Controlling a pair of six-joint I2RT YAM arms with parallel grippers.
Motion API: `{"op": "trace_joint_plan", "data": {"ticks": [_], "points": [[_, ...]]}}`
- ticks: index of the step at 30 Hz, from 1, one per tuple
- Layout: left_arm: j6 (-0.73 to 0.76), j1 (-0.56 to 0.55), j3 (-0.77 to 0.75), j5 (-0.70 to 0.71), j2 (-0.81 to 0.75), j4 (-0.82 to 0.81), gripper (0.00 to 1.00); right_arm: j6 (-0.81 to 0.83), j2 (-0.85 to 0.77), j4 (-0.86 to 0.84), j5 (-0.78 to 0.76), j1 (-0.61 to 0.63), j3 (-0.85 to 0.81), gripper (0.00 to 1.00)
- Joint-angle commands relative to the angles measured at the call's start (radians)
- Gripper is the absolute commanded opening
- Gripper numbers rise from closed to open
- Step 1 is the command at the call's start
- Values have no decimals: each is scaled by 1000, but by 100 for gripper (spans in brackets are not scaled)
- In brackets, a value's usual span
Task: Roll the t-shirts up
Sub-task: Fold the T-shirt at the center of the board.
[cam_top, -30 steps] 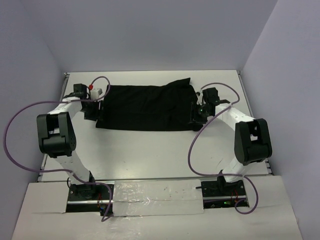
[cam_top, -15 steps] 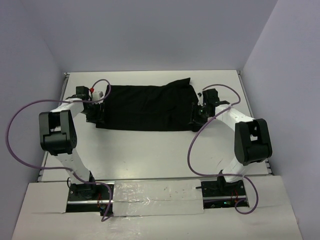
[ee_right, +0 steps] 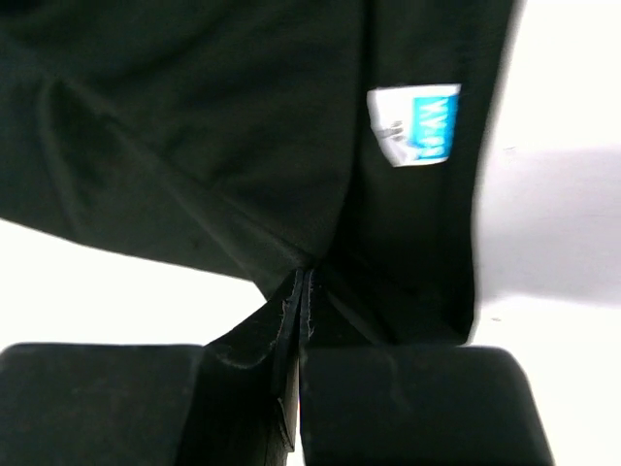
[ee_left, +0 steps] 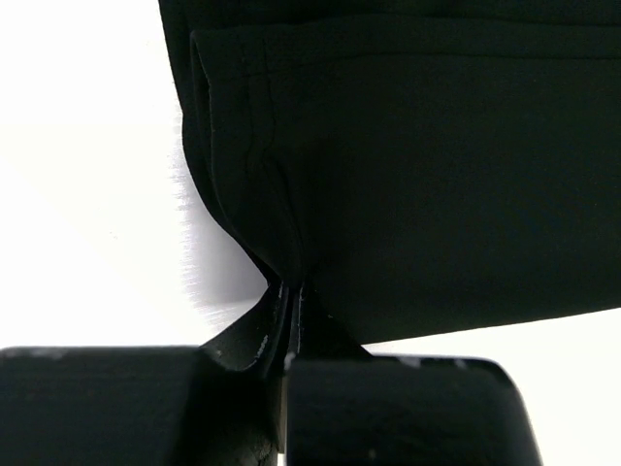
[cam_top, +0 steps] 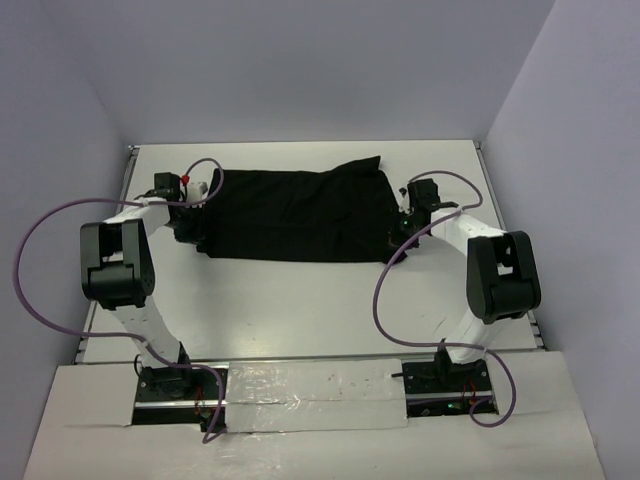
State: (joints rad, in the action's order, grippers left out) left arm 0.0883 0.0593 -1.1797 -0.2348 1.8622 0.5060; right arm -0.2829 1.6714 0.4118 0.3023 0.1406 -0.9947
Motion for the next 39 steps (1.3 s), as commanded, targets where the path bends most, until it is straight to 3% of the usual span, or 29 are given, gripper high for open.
{"op": "trace_joint_plan", "data": {"ticks": [1,9,18,21,22,25,28,35,39], "points": [[24,-10,31,35,34,-4,0,24,-9,-18,-32,-38,-54,0],[71,-10,37,89,28,-17,0,74,36,-14,-63,-90,-163,0],[80,-10,54,71,20,-4,0,120,100,31,-89,-90,-171,1],[82,-10,64,69,14,-7,1,113,84,35,-100,-90,-137,28],[82,-10,65,66,14,-7,3,107,79,35,-106,-90,-131,42],[79,-10,61,52,8,2,21,88,50,51,-130,-90,-130,51],[73,-10,58,43,-4,9,31,68,-22,74,-147,-90,-116,54],[65,-9,68,51,-26,12,29,-5,-128,75,-106,-91,72,57],[64,-9,71,51,-23,12,27,-21,-122,45,-63,-90,99,58]]}}
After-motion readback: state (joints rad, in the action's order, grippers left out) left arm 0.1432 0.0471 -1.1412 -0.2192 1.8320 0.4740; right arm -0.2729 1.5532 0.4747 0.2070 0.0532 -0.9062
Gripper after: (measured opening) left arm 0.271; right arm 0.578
